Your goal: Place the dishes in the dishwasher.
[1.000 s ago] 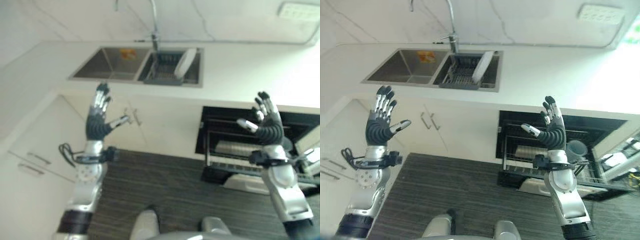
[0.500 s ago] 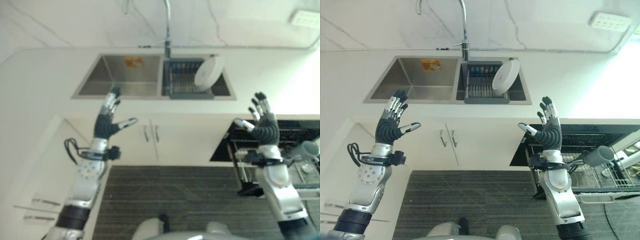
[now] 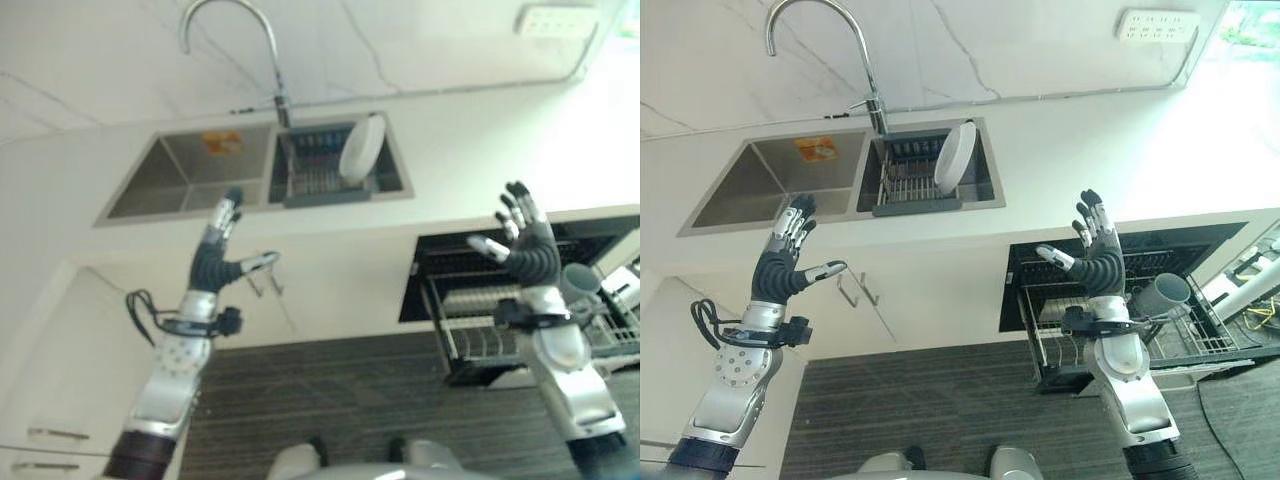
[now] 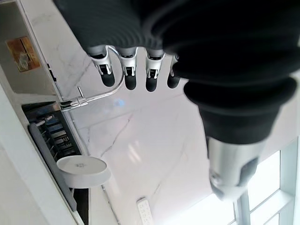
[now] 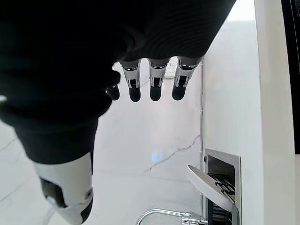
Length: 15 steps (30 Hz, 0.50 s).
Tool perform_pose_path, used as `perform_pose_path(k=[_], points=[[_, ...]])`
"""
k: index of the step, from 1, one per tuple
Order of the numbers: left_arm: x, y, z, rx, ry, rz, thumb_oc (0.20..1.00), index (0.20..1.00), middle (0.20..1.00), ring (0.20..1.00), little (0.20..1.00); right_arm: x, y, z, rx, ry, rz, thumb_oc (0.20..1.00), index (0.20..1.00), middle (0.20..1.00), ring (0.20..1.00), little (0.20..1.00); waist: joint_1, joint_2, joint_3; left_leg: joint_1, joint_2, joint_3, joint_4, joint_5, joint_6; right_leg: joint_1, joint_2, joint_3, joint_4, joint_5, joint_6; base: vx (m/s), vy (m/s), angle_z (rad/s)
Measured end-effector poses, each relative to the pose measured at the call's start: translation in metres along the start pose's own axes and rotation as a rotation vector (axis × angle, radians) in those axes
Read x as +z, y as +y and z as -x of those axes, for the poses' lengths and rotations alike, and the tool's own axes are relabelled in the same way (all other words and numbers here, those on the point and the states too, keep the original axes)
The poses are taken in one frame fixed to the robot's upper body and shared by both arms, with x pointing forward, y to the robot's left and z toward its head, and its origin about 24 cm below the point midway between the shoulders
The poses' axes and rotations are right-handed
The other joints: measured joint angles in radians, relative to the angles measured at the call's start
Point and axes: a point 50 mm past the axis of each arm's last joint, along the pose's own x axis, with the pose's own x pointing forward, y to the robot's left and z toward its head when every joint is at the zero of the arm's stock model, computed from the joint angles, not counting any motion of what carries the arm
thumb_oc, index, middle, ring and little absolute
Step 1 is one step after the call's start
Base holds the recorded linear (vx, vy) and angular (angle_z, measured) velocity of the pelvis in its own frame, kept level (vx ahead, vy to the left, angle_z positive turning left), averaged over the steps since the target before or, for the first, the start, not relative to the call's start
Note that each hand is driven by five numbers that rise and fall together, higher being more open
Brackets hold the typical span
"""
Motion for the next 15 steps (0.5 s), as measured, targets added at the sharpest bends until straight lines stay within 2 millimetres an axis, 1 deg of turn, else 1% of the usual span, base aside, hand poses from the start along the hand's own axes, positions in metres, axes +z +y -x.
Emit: perform_pose_path(k=[1, 2, 3, 4, 5, 6, 7, 8, 9, 10, 12, 14, 15], points=[[-0.001, -0.002, 0.001, 0.002, 0.004, 0.004, 1.000, 1.000, 1.000, 1.000, 1.000, -0.001, 0.003, 0.001, 0.022, 0.008, 0.003, 1.000, 1.000, 1.000, 1.000, 1.000, 0.001, -0.006, 0.000, 0.016, -0.003, 0.007, -0.016, 0.006, -0.008, -0.005, -0.001, 0.010, 0.025, -0.018, 0.000, 0.08, -0.207, -0.14], [-0.001, -0.002, 0.002, 0.001, 0.007, 0.001, 1.000, 1.000, 1.000, 1.000, 1.000, -0.003, 0.006, 0.001, 0.038, 0.014, -0.003, 1.000, 1.000, 1.000, 1.000, 1.000, 0.005, -0.029, 0.011, 0.003, -0.007, 0.001, 0.044, 0.016, -0.026, -0.022, 0.005, 0.032, 0.066, -0.048, -0.018, 0.11, -0.139, -0.07], [0.000, -0.001, 0.000, 0.007, -0.001, 0.002, 1.000, 1.000, 1.000, 1.000, 1.000, -0.010, 0.010, 0.004, 0.044, 0.043, -0.018, 1.000, 1.000, 1.000, 1.000, 1.000, 0.008, -0.074, 0.035, -0.092, -0.012, -0.035, 0.255, 0.044, -0.037, -0.018, 0.002, 0.074, 0.095, -0.075, -0.053, 0.15, 0.013, -0.24], [-0.004, -0.002, 0.005, 0.007, 0.021, 0.005, 1.000, 1.000, 1.000, 1.000, 1.000, -0.017, 0.011, 0.008, 0.038, 0.070, -0.027, 1.000, 1.000, 1.000, 1.000, 1.000, 0.028, -0.091, 0.044, -0.185, -0.013, -0.063, 0.412, 0.099, -0.032, 0.001, 0.013, 0.096, 0.090, -0.071, -0.069, 0.19, 0.071, -0.28], [-0.008, -0.002, 0.012, 0.008, 0.046, 0.007, 1.000, 1.000, 1.000, 1.000, 1.000, -0.018, 0.011, 0.010, 0.035, 0.075, -0.028, 1.000, 1.000, 1.000, 1.000, 1.000, 0.030, -0.076, 0.049, -0.233, -0.036, -0.086, 0.440, 0.068, -0.025, 0.021, 0.028, 0.096, 0.070, -0.065, -0.075, 0.25, 0.194, -0.42], [-0.009, -0.003, 0.015, 0.011, 0.059, 0.013, 1.000, 1.000, 1.000, 1.000, 1.000, -0.017, 0.010, 0.010, 0.042, 0.073, -0.017, 1.000, 1.000, 1.000, 1.000, 1.000, 0.035, -0.050, 0.061, -0.233, -0.081, -0.114, 0.296, 0.054, -0.013, 0.040, 0.047, 0.094, 0.054, -0.063, -0.077, 0.26, 0.224, -0.32], [-0.010, -0.003, 0.016, 0.013, 0.062, 0.017, 1.000, 1.000, 1.000, 1.000, 1.000, -0.017, 0.011, 0.010, 0.052, 0.073, -0.006, 1.000, 1.000, 1.000, 1.000, 1.000, 0.047, -0.024, 0.070, -0.223, -0.114, -0.131, 0.125, 0.063, -0.017, 0.060, 0.065, 0.099, 0.048, -0.066, -0.077, 0.29, 0.275, -0.33], [-0.009, -0.003, 0.015, 0.019, 0.057, 0.022, 1.000, 1.000, 1.000, 1.000, 1.000, -0.016, 0.013, 0.009, 0.057, 0.068, -0.006, 1.000, 1.000, 1.000, 1.000, 1.000, 0.050, -0.006, 0.080, -0.233, -0.119, -0.155, 0.064, 0.070, -0.020, 0.072, 0.080, 0.100, 0.047, -0.067, -0.082, 0.24, 0.212, -0.37], [-0.009, -0.004, 0.015, 0.021, 0.057, 0.025, 1.000, 1.000, 1.000, 1.000, 1.000, -0.014, 0.015, 0.007, 0.071, 0.060, -0.004, 1.000, 1.000, 1.000, 1.000, 1.000, 0.056, 0.022, 0.096, -0.256, -0.111, -0.202, 0.027, 0.075, -0.025, 0.088, 0.101, 0.100, 0.043, -0.065, -0.083, 0.22, 0.188, -0.26], [-0.009, -0.004, 0.014, 0.022, 0.057, 0.027, 1.000, 1.000, 1.000, 1.000, 1.000, -0.013, 0.014, 0.007, 0.074, 0.059, 0.002, 1.000, 1.000, 1.000, 1.000, 1.000, 0.055, 0.046, 0.110, -0.310, -0.088, -0.214, 0.043, 0.077, -0.028, 0.102, 0.117, 0.093, 0.039, -0.060, -0.078, 0.25, 0.212, -0.19], [-0.011, -0.004, 0.014, 0.023, 0.062, 0.026, 1.000, 1.000, 1.000, 1.000, 1.000, -0.013, 0.011, 0.007, 0.070, 0.064, 0.031, 1.000, 1.000, 1.000, 1.000, 1.000, 0.053, 0.042, 0.117, -0.349, -0.079, -0.213, 0.048, 0.077, -0.028, 0.147, 0.113, 0.096, 0.010, -0.060, -0.079, 0.28, 0.250, -0.03], [-0.016, -0.003, 0.012, 0.030, 0.076, 0.018, 1.000, 1.000, 1.000, 1.000, 1.000, -0.009, 0.008, 0.003, 0.067, 0.042, 0.062, 1.000, 1.000, 1.000, 1.000, 1.000, 0.055, 0.041, 0.117, -0.276, -0.075, -0.200, 0.024, 0.076, -0.025, 0.205, 0.102, 0.124, -0.051, -0.063, -0.053, 0.28, 0.226, -0.19], [-0.015, -0.003, 0.012, 0.033, 0.074, 0.015, 1.000, 1.000, 1.000, 1.000, 1.000, -0.008, 0.007, 0.003, 0.064, 0.037, 0.062, 1.000, 1.000, 1.000, 1.000, 1.000, 0.050, 0.038, 0.118, -0.224, -0.078, -0.169, 0.013, 0.076, -0.025, 0.228, 0.095, 0.136, -0.065, -0.071, -0.037, 0.24, 0.187, -0.36]])
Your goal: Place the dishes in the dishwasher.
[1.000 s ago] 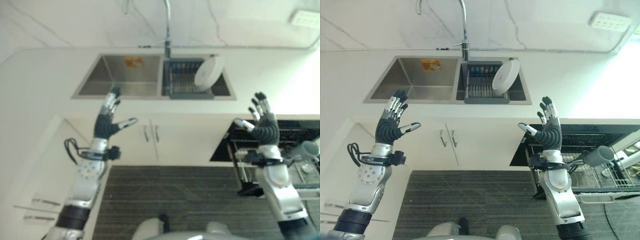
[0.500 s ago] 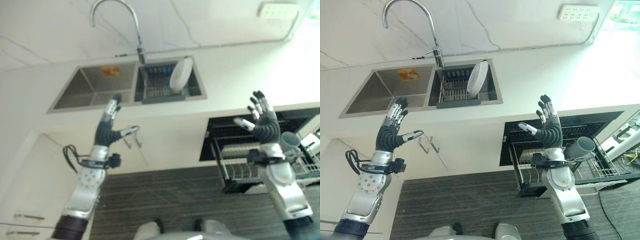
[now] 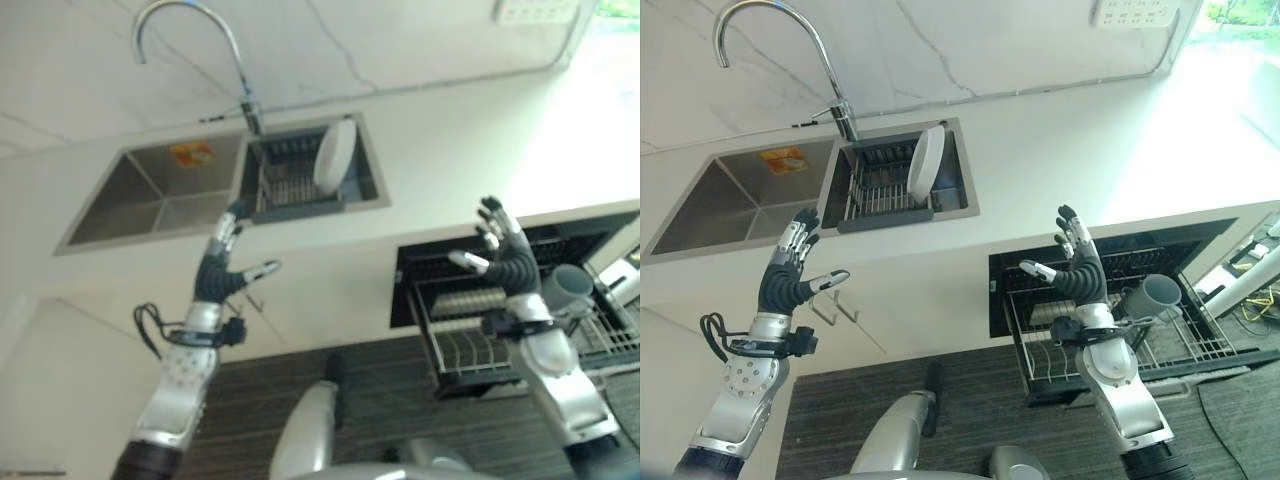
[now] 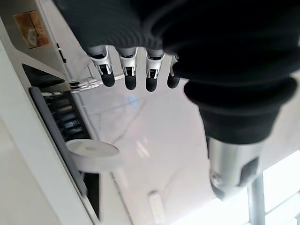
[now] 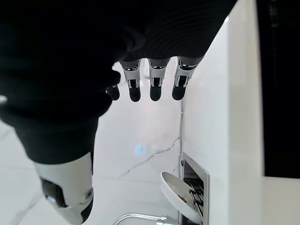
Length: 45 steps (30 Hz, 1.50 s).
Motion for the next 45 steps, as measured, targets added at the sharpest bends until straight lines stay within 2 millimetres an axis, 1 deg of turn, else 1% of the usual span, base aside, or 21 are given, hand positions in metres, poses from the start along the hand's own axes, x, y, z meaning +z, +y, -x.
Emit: perform_pose_path(k=[1, 2, 3, 5, 6, 7, 8, 10, 12, 16, 21, 24, 27, 30, 33, 35, 37, 40, 41, 43, 45], points=[[0.000, 0.001, 0.000, 0.004, -0.003, -0.007, 1.000, 1.000, 1.000, 1.000, 1.000, 0.001, -0.001, 0.000, 0.003, -0.005, 0.002, 1.000, 1.000, 1.000, 1.000, 1.000, 0.002, 0.001, -0.001, 0.082, -0.002, 0.018, -0.046, 0.032, 0.029, 0.025, -0.007, 0.015, -0.003, -0.018, 0.020, 0.21, 0.163, -0.31], [0.001, 0.002, -0.001, 0.010, -0.008, -0.011, 1.000, 1.000, 1.000, 1.000, 1.000, 0.002, -0.001, 0.000, 0.004, -0.009, -0.008, 1.000, 1.000, 1.000, 1.000, 1.000, 0.002, -0.015, 0.003, 0.097, -0.008, 0.051, -0.048, 0.060, 0.063, 0.038, -0.026, 0.023, 0.001, -0.035, 0.038, 0.20, 0.151, -0.44], [0.002, 0.003, -0.002, 0.017, -0.010, -0.013, 1.000, 1.000, 1.000, 1.000, 1.000, 0.005, 0.000, 0.000, 0.006, -0.019, -0.020, 1.000, 1.000, 1.000, 1.000, 1.000, 0.006, -0.036, 0.001, 0.107, -0.026, 0.078, -0.031, 0.063, 0.072, 0.049, -0.053, 0.041, -0.014, -0.053, 0.055, 0.18, 0.130, -0.34], [0.005, 0.004, -0.005, 0.011, -0.024, -0.024, 1.000, 1.000, 1.000, 1.000, 1.000, 0.011, 0.004, -0.001, 0.010, -0.046, -0.041, 1.000, 1.000, 1.000, 1.000, 1.000, 0.005, -0.058, -0.007, 0.120, -0.064, 0.094, -0.021, 0.038, 0.109, 0.074, -0.095, 0.036, -0.027, -0.056, 0.069, 0.10, 0.069, -0.16], [0.009, 0.004, -0.012, 0.010, -0.047, -0.028, 1.000, 1.000, 1.000, 1.000, 1.000, 0.012, 0.005, -0.001, 0.012, -0.053, -0.044, 1.000, 1.000, 1.000, 1.000, 1.000, 0.004, -0.063, -0.008, 0.128, -0.081, 0.094, -0.021, 0.031, 0.120, 0.073, -0.112, 0.035, -0.016, -0.054, 0.073, 0.06, 0.040, 0.03], [0.013, 0.004, -0.018, 0.009, -0.072, -0.029, 1.000, 1.000, 1.000, 1.000, 1.000, 0.012, 0.005, -0.002, 0.011, -0.055, -0.048, 1.000, 1.000, 1.000, 1.000, 1.000, 0.007, -0.064, -0.008, 0.139, -0.089, 0.096, -0.024, 0.035, 0.143, 0.062, -0.123, 0.033, 0.008, -0.061, 0.086, 0.05, 0.018, 0.04], [0.015, 0.004, -0.021, 0.001, -0.087, -0.051, 1.000, 1.000, 1.000, 1.000, 1.000, 0.014, 0.008, -0.003, 0.007, -0.064, -0.064, 1.000, 1.000, 1.000, 1.000, 1.000, 0.006, -0.063, -0.008, 0.147, -0.088, 0.096, -0.034, 0.031, 0.153, 0.032, -0.125, 0.034, 0.016, -0.060, 0.088, 0.04, 0.001, 0.02], [0.015, 0.004, -0.020, -0.005, -0.085, -0.062, 1.000, 1.000, 1.000, 1.000, 1.000, 0.017, 0.009, -0.004, 0.009, -0.077, -0.072, 1.000, 1.000, 1.000, 1.000, 1.000, 0.005, -0.064, -0.009, 0.160, -0.087, 0.101, -0.052, 0.028, 0.152, -0.036, -0.131, 0.034, 0.010, -0.047, 0.100, 0.00, -0.017, 0.03], [0.012, 0.004, -0.016, -0.008, -0.065, -0.064, 1.000, 1.000, 1.000, 1.000, 1.000, 0.017, 0.010, -0.002, 0.008, -0.076, -0.078, 1.000, 1.000, 1.000, 1.000, 1.000, 0.006, -0.075, -0.019, 0.162, -0.090, 0.102, -0.056, 0.017, 0.135, -0.087, -0.140, 0.032, 0.011, 0.005, 0.112, -0.02, -0.042, 0.05], [0.008, 0.003, -0.009, -0.032, -0.039, -0.067, 1.000, 1.000, 1.000, 1.000, 1.000, 0.016, 0.010, -0.002, 0.003, -0.070, -0.078, 1.000, 1.000, 1.000, 1.000, 1.000, 0.006, -0.068, -0.029, 0.149, -0.067, 0.090, -0.043, 0.013, 0.111, -0.096, -0.121, 0.018, -0.003, 0.008, 0.098, -0.04, -0.043, -0.03], [0.008, 0.002, -0.009, -0.055, -0.037, -0.067, 1.000, 1.000, 1.000, 1.000, 1.000, 0.014, 0.009, -0.002, 0.002, -0.053, -0.074, 1.000, 1.000, 1.000, 1.000, 1.000, 0.005, -0.053, -0.054, 0.138, -0.052, 0.090, -0.034, 0.016, 0.112, -0.105, -0.107, 0.011, -0.002, 0.014, 0.099, -0.02, -0.034, -0.01], [0.007, -0.008, -0.008, -0.099, -0.029, -0.053, 1.000, 1.000, 1.000, 1.000, 1.000, 0.012, 0.010, -0.003, 0.022, -0.037, -0.128, 1.000, 1.000, 1.000, 1.000, 1.000, 0.005, -0.044, -0.065, 0.142, -0.050, 0.085, -0.035, 0.016, 0.110, -0.098, -0.104, 0.006, -0.002, 0.013, 0.097, 0.02, -0.039, 0.04], [0.006, -0.013, -0.008, -0.130, -0.027, -0.045, 1.000, 1.000, 1.000, 1.000, 1.000, 0.010, 0.013, -0.008, 0.058, -0.014, -0.228, 1.000, 1.000, 1.000, 1.000, 1.000, 0.005, -0.046, -0.067, 0.143, -0.054, 0.061, -0.033, 0.017, 0.104, -0.085, -0.104, -0.019, -0.004, 0.012, 0.096, 0.02, -0.052, 0.17], [0.003, -0.026, -0.005, -0.196, -0.011, -0.025, 1.000, 1.000, 1.000, 1.000, 1.000, 0.009, 0.027, -0.022, 0.107, -0.015, -0.265, 1.000, 1.000, 1.000, 1.000, 1.000, 0.027, -0.051, -0.084, 0.142, -0.057, 0.041, -0.037, 0.018, 0.091, -0.081, -0.104, -0.039, -0.002, 0.008, 0.088, 0.02, -0.029, 0.22], [0.002, -0.030, -0.003, -0.244, -0.005, -0.018, 1.000, 1.000, 1.000, 1.000, 1.000, 0.013, 0.029, -0.027, 0.098, -0.035, -0.279, 1.000, 1.000, 1.000, 1.000, 1.000, 0.053, -0.049, -0.093, 0.141, -0.058, 0.032, -0.038, 0.020, 0.088, -0.080, -0.104, -0.046, -0.002, 0.007, 0.086, 0.01, -0.009, 0.12], [0.002, -0.032, -0.003, -0.275, -0.004, -0.012, 1.000, 1.000, 1.000, 1.000, 1.000, 0.013, 0.030, -0.027, 0.089, -0.035, -0.288, 1.000, 1.000, 1.000, 1.000, 1.000, 0.057, -0.046, -0.096, 0.141, -0.061, 0.027, -0.037, 0.021, 0.087, -0.077, -0.105, -0.050, -0.002, 0.007, 0.086, -0.01, -0.007, 0.06], [0.002, -0.035, -0.002, -0.309, 0.013, 0.101, 1.000, 1.000, 1.000, 1.000, 1.000, 0.013, 0.031, -0.028, 0.066, -0.036, -0.301, 1.000, 1.000, 1.000, 1.000, 1.000, 0.054, -0.046, -0.098, 0.139, -0.068, 0.010, -0.035, 0.026, 0.091, -0.071, -0.108, -0.069, -0.003, 0.008, 0.086, -0.01, -0.006, 0.19], [0.000, -0.056, 0.001, -0.381, 0.067, 0.567, 1.000, 1.000, 1.000, 1.000, 1.000, 0.013, 0.035, -0.028, 0.038, -0.034, -0.335, 1.000, 1.000, 1.000, 1.000, 1.000, 0.059, -0.047, -0.102, 0.138, -0.072, 0.000, -0.034, 0.026, 0.090, -0.066, -0.110, -0.077, -0.005, 0.007, 0.087, -0.02, -0.010, 0.17], [0.012, -0.069, 0.003, -0.530, 0.006, 0.767, 1.000, 1.000, 1.000, 1.000, 1.000, 0.011, 0.039, -0.028, 0.031, -0.027, -0.383, 1.000, 1.000, 1.000, 1.000, 1.000, 0.054, -0.049, -0.103, 0.134, -0.074, -0.012, -0.034, 0.032, 0.090, -0.066, -0.109, -0.093, -0.005, 0.006, 0.086, -0.04, -0.004, 0.26], [0.044, -0.102, 0.005, -0.892, -0.065, 0.970, 1.000, 1.000, 1.000, 1.000, 1.000, -0.015, 0.044, -0.028, -0.011, 0.086, -0.502, 1.000, 1.000, 1.000, 1.000, 1.000, 0.052, -0.048, -0.110, 0.127, -0.074, -0.022, -0.033, 0.034, 0.084, -0.067, -0.106, -0.100, -0.004, 0.007, 0.086, -0.02, 0.003, 0.21], [0.044, -0.127, 0.018, -1.126, 0.040, 1.016, 1.000, 1.000, 1.000, 1.000, 1.000, -0.026, 0.042, -0.031, -0.024, 0.129, -0.524, 1.000, 1.000, 1.000, 1.000, 1.000, 0.044, -0.035, -0.118, 0.125, -0.074, -0.021, -0.035, 0.034, 0.084, -0.068, -0.106, -0.099, -0.004, 0.007, 0.086, 0.00, 0.000, 0.00]])
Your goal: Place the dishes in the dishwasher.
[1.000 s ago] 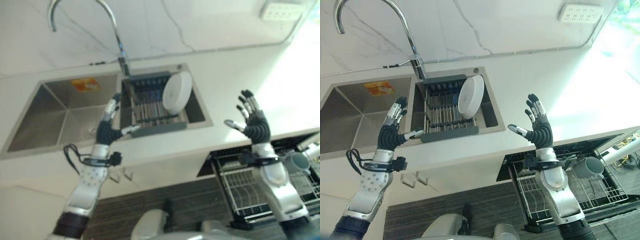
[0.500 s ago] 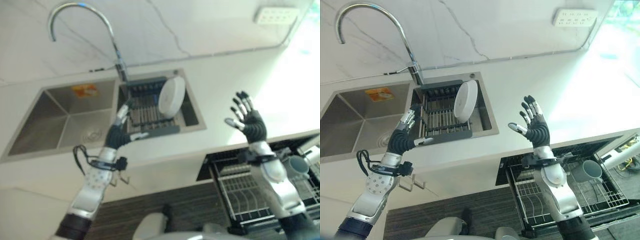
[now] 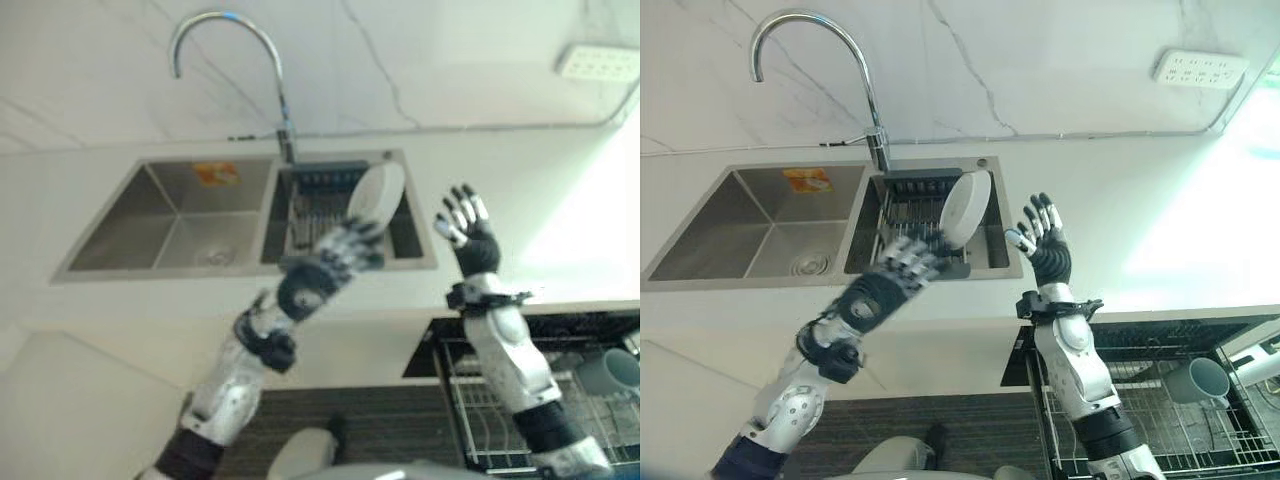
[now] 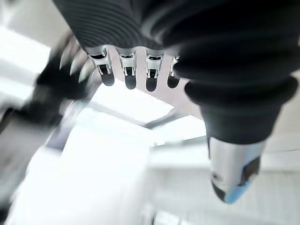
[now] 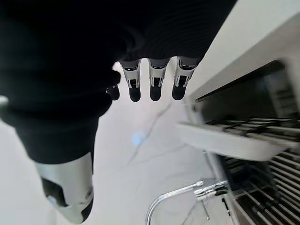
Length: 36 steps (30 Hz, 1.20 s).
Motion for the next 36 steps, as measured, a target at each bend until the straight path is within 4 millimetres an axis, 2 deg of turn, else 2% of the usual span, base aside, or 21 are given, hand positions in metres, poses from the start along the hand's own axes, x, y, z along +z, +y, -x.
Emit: perform_pose_path(k=[1, 2, 4, 6, 9, 10, 13, 15, 17, 19, 23, 26, 29, 31, 33, 36], points=[[-0.011, -0.005, -0.001, -0.045, 0.080, 0.025, 1.000, 1.000, 1.000, 1.000, 1.000, 0.002, -0.001, -0.002, 0.005, -0.005, -0.004, 1.000, 1.000, 1.000, 1.000, 1.000, -0.007, 0.001, 0.000, 0.000, 0.000, 0.000, 0.000, 0.000, 0.000, 0.000, 0.000, 0.000, 0.000, 0.000, 0.000, -0.04, 0.012, -0.03], [-0.024, -0.007, 0.004, -0.062, 0.218, -0.031, 1.000, 1.000, 1.000, 1.000, 1.000, 0.005, -0.004, -0.005, 0.015, -0.010, 0.010, 1.000, 1.000, 1.000, 1.000, 1.000, -0.017, 0.001, 0.000, -0.001, 0.002, 0.000, 0.000, 0.001, -0.001, -0.001, 0.001, 0.000, 0.000, 0.000, 0.000, -0.04, 0.017, 0.00], [-0.037, 0.003, 0.027, -0.060, 0.551, -0.303, 1.000, 1.000, 1.000, 1.000, 1.000, 0.018, -0.013, -0.010, 0.038, -0.028, 0.056, 1.000, 1.000, 1.000, 1.000, 1.000, -0.029, 0.004, -0.002, -0.008, 0.003, -0.002, -0.002, 0.004, -0.004, -0.008, 0.003, -0.001, 0.003, 0.001, -0.001, 0.00, 0.000, 0.00], [-0.039, 0.011, 0.050, 0.068, 0.630, -0.331, 1.000, 1.000, 1.000, 1.000, 1.000, 0.030, -0.020, -0.009, 0.041, -0.051, 0.061, 1.000, 1.000, 1.000, 1.000, 1.000, -0.039, 0.012, -0.007, -0.031, 0.004, -0.003, 0.002, 0.006, -0.006, -0.024, 0.005, -0.003, 0.005, 0.002, 0.000, 0.00, -0.014, 0.03], [-0.036, 0.019, 0.049, 0.146, 0.524, -0.407, 1.000, 1.000, 1.000, 1.000, 1.000, 0.020, -0.025, -0.001, 0.014, -0.026, 0.027, 1.000, 1.000, 1.000, 1.000, 1.000, -0.034, 0.008, -0.004, -0.037, 0.003, -0.006, 0.009, 0.006, -0.005, -0.032, 0.004, -0.007, 0.001, 0.003, 0.000, 0.00, -0.049, 0.05], [-0.045, 0.026, 0.054, 0.160, 0.560, -0.443, 1.000, 1.000, 1.000, 1.000, 1.000, 0.015, -0.025, -0.003, 0.008, -0.022, 0.010, 1.000, 1.000, 1.000, 1.000, 1.000, -0.036, 0.004, -0.003, -0.037, 0.004, -0.006, 0.012, 0.006, -0.005, -0.031, 0.006, -0.007, 0.000, 0.003, -0.001, 0.00, 0.000, 0.00], [-0.074, 0.040, 0.073, 0.217, 0.743, -0.503, 1.000, 1.000, 1.000, 1.000, 1.000, 0.015, -0.024, -0.011, 0.015, -0.025, 0.011, 1.000, 1.000, 1.000, 1.000, 1.000, -0.039, -0.016, 0.009, -0.038, 0.012, -0.004, 0.014, 0.005, -0.006, -0.033, 0.013, -0.005, -0.002, 0.005, -0.006, 0.05, -0.017, -0.06], [-0.094, 0.050, 0.102, 0.222, 0.981, -0.619, 1.000, 1.000, 1.000, 1.000, 1.000, 0.025, -0.020, -0.019, 0.037, -0.066, 0.014, 1.000, 1.000, 1.000, 1.000, 1.000, -0.041, -0.037, 0.016, -0.039, 0.019, 0.000, 0.013, 0.005, -0.006, -0.032, 0.018, -0.003, -0.010, 0.008, -0.011, 0.06, 0.005, -0.08], [-0.108, 0.055, 0.130, 0.163, 1.223, -0.727, 1.000, 1.000, 1.000, 1.000, 1.000, 0.036, -0.011, -0.030, 0.075, -0.101, 0.018, 1.000, 1.000, 1.000, 1.000, 1.000, -0.048, -0.039, 0.017, -0.043, 0.019, 0.002, 0.014, 0.005, -0.006, -0.031, 0.018, -0.002, -0.016, 0.011, -0.010, 0.06, 0.016, -0.01], [-0.116, 0.059, 0.146, 0.210, 1.332, -0.758, 1.000, 1.000, 1.000, 1.000, 1.000, 0.047, -0.003, -0.041, 0.096, -0.133, 0.019, 1.000, 1.000, 1.000, 1.000, 1.000, -0.046, -0.041, 0.021, -0.052, 0.016, -0.001, 0.016, 0.005, -0.005, -0.032, 0.018, -0.004, -0.016, 0.014, -0.007, 0.08, 0.001, 0.05], [-0.131, 0.058, 0.178, 0.400, 1.411, -0.720, 1.000, 1.000, 1.000, 1.000, 1.000, 0.051, 0.001, -0.059, 0.077, -0.094, -0.004, 1.000, 1.000, 1.000, 1.000, 1.000, -0.027, -0.053, 0.041, -0.054, 0.011, -0.023, 0.031, -0.004, -0.010, -0.015, 0.018, -0.028, -0.032, 0.014, -0.009, 0.06, -0.013, 0.16], [-0.132, 0.058, 0.192, 0.521, 1.413, -0.733, 1.000, 1.000, 1.000, 1.000, 1.000, 0.053, 0.004, -0.067, 0.074, -0.071, 0.001, 1.000, 1.000, 1.000, 1.000, 1.000, 0.008, -0.044, 0.069, -0.054, 0.008, -0.027, 0.033, -0.005, -0.009, -0.015, 0.017, -0.029, -0.033, 0.013, -0.010, 0.08, -0.002, 0.04], [-0.138, 0.055, 0.209, 0.623, 1.447, -0.733, 1.000, 1.000, 1.000, 1.000, 1.000, 0.055, 0.008, -0.071, 0.065, -0.061, 0.001, 1.000, 1.000, 1.000, 1.000, 1.000, 0.015, -0.039, 0.075, -0.058, -0.002, -0.030, 0.043, -0.009, -0.001, -0.002, 0.010, -0.035, -0.041, 0.014, -0.008, 0.06, 0.021, 0.08], [-0.139, 0.053, 0.216, 0.646, 1.464, -0.734, 1.000, 1.000, 1.000, 1.000, 1.000, 0.055, 0.008, -0.073, 0.053, -0.056, -0.002, 1.000, 1.000, 1.000, 1.000, 1.000, 0.023, -0.036, 0.077, -0.063, -0.007, -0.038, 0.050, -0.011, 0.006, 0.005, 0.007, -0.048, -0.049, 0.015, -0.007, 0.06, 0.034, 0.11], [-0.141, 0.055, 0.215, 0.669, 1.458, -0.740, 1.000, 1.000, 1.000, 1.000, 1.000, 0.057, 0.004, -0.086, 0.003, -0.045, 0.005, 1.000, 1.000, 1.000, 1.000, 1.000, 0.022, -0.023, 0.085, -0.072, -0.009, -0.049, 0.066, -0.016, 0.006, 0.006, 0.008, -0.058, -0.049, 0.015, -0.007, 0.04, 0.019, 0.15], [-0.144, 0.050, 0.218, 0.689, 1.458, -0.740, 1.000, 1.000, 1.000, 1.000, 1.000, 0.057, 0.003, -0.087, -0.014, -0.043, 0.006, 1.000, 1.000, 1.000, 1.000, 1.000, 0.042, -0.017, 0.089, -0.072, -0.013, -0.051, 0.066, -0.026, 0.000, 0.006, 0.005, -0.062, -0.051, 0.013, -0.005, 0.05, 0.022, 0.07]])
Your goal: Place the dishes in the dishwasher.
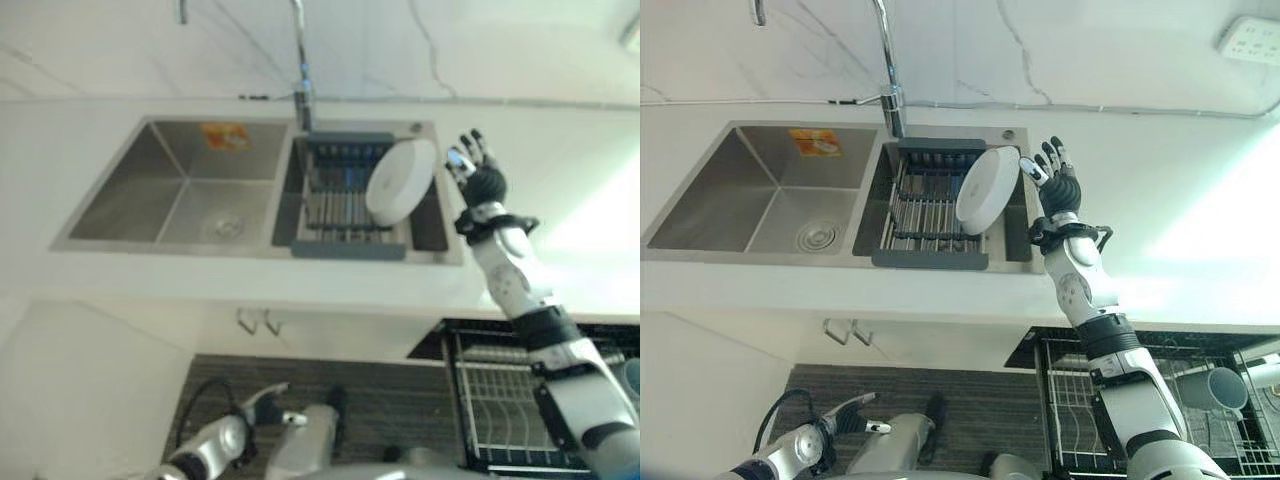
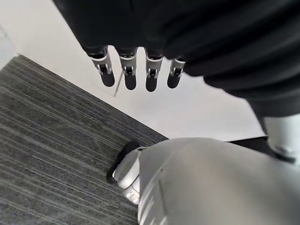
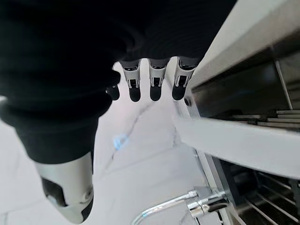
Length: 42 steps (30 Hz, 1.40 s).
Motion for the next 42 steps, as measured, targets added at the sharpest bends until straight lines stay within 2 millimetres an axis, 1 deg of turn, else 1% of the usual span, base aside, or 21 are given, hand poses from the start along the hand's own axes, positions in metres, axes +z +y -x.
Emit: perform_pose_path(k=[3, 7, 10, 14, 16, 20, 24, 29, 31, 34, 36, 37, 38, 42], points=[[-0.006, -0.005, 0.002, 0.008, 0.026, 0.041, 1.000, 1.000, 1.000, 1.000, 1.000, 0.003, -0.007, -0.001, -0.049, -0.009, -0.009, 1.000, 1.000, 1.000, 1.000, 1.000, 0.002, 0.004, 0.003, 0.001, -0.007, -0.007, 0.004, -0.001, 0.002, 0.014, -0.004, -0.017, -0.006, 0.000, 0.001, 0.03, 0.023, 0.10], [-0.008, -0.005, 0.003, 0.015, 0.024, 0.040, 1.000, 1.000, 1.000, 1.000, 1.000, 0.003, -0.014, -0.002, -0.086, -0.008, -0.033, 1.000, 1.000, 1.000, 1.000, 1.000, 0.003, 0.010, 0.006, 0.001, -0.009, -0.013, 0.006, -0.001, 0.002, 0.015, -0.005, -0.021, -0.004, 0.000, 0.001, 0.00, 0.006, 0.02], [-0.007, -0.005, 0.003, 0.016, 0.014, 0.041, 1.000, 1.000, 1.000, 1.000, 1.000, 0.001, -0.015, -0.001, -0.094, 0.000, -0.041, 1.000, 1.000, 1.000, 1.000, 1.000, 0.002, 0.030, 0.018, 0.000, -0.009, -0.021, 0.012, -0.001, 0.002, 0.012, -0.004, -0.023, 0.000, -0.001, 0.001, -0.01, 0.000, 0.05], [-0.009, -0.005, 0.004, 0.026, 0.022, 0.057, 1.000, 1.000, 1.000, 1.000, 1.000, -0.009, -0.011, -0.001, -0.099, 0.028, -0.070, 1.000, 1.000, 1.000, 1.000, 1.000, 0.003, 0.031, 0.019, 0.000, -0.011, -0.023, 0.012, -0.001, 0.002, 0.013, -0.004, -0.023, 0.000, -0.002, 0.001, 0.00, 0.000, 0.00], [-0.010, -0.005, 0.004, 0.029, 0.030, 0.059, 1.000, 1.000, 1.000, 1.000, 1.000, -0.014, -0.013, -0.001, -0.122, 0.046, -0.070, 1.000, 1.000, 1.000, 1.000, 1.000, 0.005, 0.031, 0.019, -0.001, -0.014, -0.027, 0.013, -0.001, 0.002, 0.014, -0.005, -0.027, 0.000, -0.003, 0.003, -0.01, 0.020, 0.06], [-0.010, -0.004, 0.004, 0.050, 0.029, 0.058, 1.000, 1.000, 1.000, 1.000, 1.000, -0.016, -0.017, -0.003, -0.149, 0.058, -0.063, 1.000, 1.000, 1.000, 1.000, 1.000, 0.009, 0.034, 0.019, -0.013, -0.016, -0.033, 0.019, 0.000, 0.001, 0.012, -0.005, -0.042, 0.003, -0.003, 0.003, -0.03, 0.029, 0.07], [-0.011, -0.002, 0.004, 0.066, 0.036, 0.058, 1.000, 1.000, 1.000, 1.000, 1.000, -0.016, -0.018, -0.004, -0.167, 0.060, -0.062, 1.000, 1.000, 1.000, 1.000, 1.000, 0.018, 0.048, 0.027, -0.017, -0.021, -0.045, 0.016, 0.001, 0.000, 0.014, -0.006, -0.050, 0.004, -0.003, 0.004, -0.02, 0.015, 0.08], [-0.011, -0.002, 0.005, 0.087, 0.039, 0.056, 1.000, 1.000, 1.000, 1.000, 1.000, -0.021, -0.022, -0.004, -0.191, 0.080, -0.058, 1.000, 1.000, 1.000, 1.000, 1.000, 0.027, 0.047, 0.029, -0.024, -0.025, -0.054, 0.017, 0.002, -0.002, 0.016, -0.005, -0.070, 0.002, -0.003, 0.003, -0.01, 0.001, 0.09], [-0.012, -0.001, 0.005, 0.096, 0.040, 0.030, 1.000, 1.000, 1.000, 1.000, 1.000, -0.025, -0.027, -0.004, -0.204, 0.097, -0.052, 1.000, 1.000, 1.000, 1.000, 1.000, 0.033, 0.043, 0.031, -0.030, -0.026, -0.058, 0.017, 0.004, -0.004, 0.015, -0.004, -0.077, 0.002, -0.003, 0.003, -0.01, -0.005, 0.12], [-0.017, 0.001, 0.006, 0.114, 0.070, 0.010, 1.000, 1.000, 1.000, 1.000, 1.000, -0.026, -0.029, -0.004, -0.205, 0.107, -0.049, 1.000, 1.000, 1.000, 1.000, 1.000, 0.034, 0.034, 0.037, -0.031, -0.029, -0.059, 0.018, 0.004, -0.004, 0.016, -0.004, -0.079, 0.000, -0.003, 0.004, 0.00, 0.000, 0.03], [-0.028, -0.001, 0.008, 0.133, 0.143, -0.058, 1.000, 1.000, 1.000, 1.000, 1.000, -0.024, -0.030, -0.008, -0.210, 0.106, -0.044, 1.000, 1.000, 1.000, 1.000, 1.000, 0.034, 0.031, 0.038, -0.032, -0.033, -0.065, 0.019, 0.004, -0.004, 0.020, -0.005, -0.087, -0.003, -0.003, 0.004, 0.01, -0.006, 0.12], [-0.036, -0.003, 0.011, 0.134, 0.188, -0.067, 1.000, 1.000, 1.000, 1.000, 1.000, -0.022, -0.030, -0.010, -0.205, 0.102, -0.045, 1.000, 1.000, 1.000, 1.000, 1.000, 0.035, 0.031, 0.039, -0.032, -0.037, -0.073, 0.019, 0.005, -0.005, 0.025, -0.005, -0.097, -0.006, -0.003, 0.004, 0.01, -0.014, 0.19], [-0.039, -0.003, 0.012, 0.138, 0.204, -0.067, 1.000, 1.000, 1.000, 1.000, 1.000, -0.021, -0.031, -0.011, -0.207, 0.102, -0.050, 1.000, 1.000, 1.000, 1.000, 1.000, 0.037, 0.030, 0.039, -0.032, -0.038, -0.077, 0.020, 0.005, -0.005, 0.029, -0.005, -0.103, -0.010, -0.003, 0.004, 0.01, -0.013, 0.18], [-0.049, -0.011, 0.017, 0.133, 0.257, -0.068, 1.000, 1.000, 1.000, 1.000, 1.000, -0.018, -0.028, -0.014, -0.185, 0.095, -0.061, 1.000, 1.000, 1.000, 1.000, 1.000, 0.057, 0.026, 0.041, -0.034, -0.042, -0.084, 0.020, 0.005, -0.004, 0.032, -0.005, -0.109, -0.015, -0.003, 0.004, 0.01, -0.015, 0.07]])
